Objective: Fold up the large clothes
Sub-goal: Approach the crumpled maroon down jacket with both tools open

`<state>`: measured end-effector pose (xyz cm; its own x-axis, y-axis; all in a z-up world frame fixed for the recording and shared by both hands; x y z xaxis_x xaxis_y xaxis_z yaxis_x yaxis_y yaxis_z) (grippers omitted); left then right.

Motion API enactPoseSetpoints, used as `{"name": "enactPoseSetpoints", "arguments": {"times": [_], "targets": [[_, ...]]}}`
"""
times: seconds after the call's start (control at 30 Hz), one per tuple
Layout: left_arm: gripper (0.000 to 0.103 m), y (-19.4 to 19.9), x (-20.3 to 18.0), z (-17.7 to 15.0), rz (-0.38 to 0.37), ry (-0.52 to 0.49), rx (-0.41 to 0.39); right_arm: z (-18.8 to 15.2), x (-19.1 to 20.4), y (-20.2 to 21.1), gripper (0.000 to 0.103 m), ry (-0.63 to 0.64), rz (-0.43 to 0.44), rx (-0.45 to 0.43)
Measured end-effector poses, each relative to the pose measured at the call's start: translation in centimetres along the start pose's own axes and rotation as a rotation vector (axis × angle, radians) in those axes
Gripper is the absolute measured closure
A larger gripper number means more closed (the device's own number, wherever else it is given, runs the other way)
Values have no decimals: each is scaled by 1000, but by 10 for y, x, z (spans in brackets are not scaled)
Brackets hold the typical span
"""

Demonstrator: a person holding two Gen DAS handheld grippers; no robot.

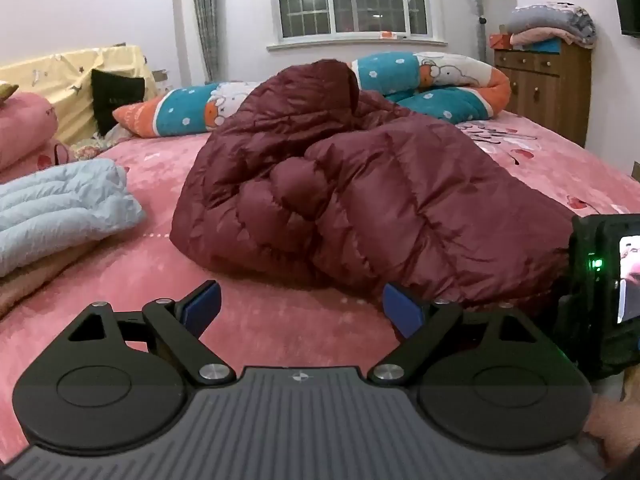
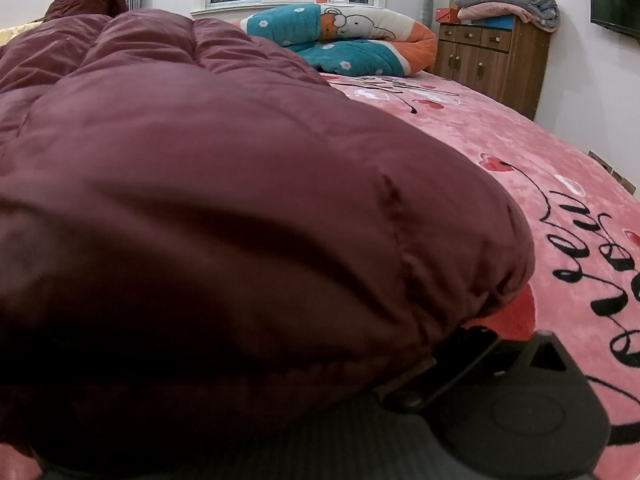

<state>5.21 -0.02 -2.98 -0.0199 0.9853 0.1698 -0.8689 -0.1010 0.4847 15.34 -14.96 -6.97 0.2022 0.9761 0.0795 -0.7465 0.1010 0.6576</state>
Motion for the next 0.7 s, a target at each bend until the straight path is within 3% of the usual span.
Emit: {"name": "enactPoseSetpoints", "arguments": {"times": [0.2, 0.3, 0.5, 0.7], "targets": [[0, 1, -3, 0, -15, 2, 31, 1, -5, 5, 0, -17, 34, 8], [0, 2, 5, 2, -40, 54, 44, 0, -8, 15, 0, -1, 51, 20], [0, 15, 5, 7, -47, 66, 31, 0, -12, 39, 0, 81, 13, 39], [0, 37, 13, 17, -68, 89, -6, -6, -37, 74, 1, -3, 29, 67]]}}
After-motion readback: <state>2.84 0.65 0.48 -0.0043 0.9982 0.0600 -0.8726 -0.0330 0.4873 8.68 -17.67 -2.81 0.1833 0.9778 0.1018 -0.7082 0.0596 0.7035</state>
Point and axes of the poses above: each gripper's, at about its wrist camera, not at the fingertips, and y roughly against the way its jaws point, x to its left, z to its top, the point moved 6 cm from there along -y, roughly the way its jaws point, and after that the axes turned 6 degrees about z, right-handed, at the moved point
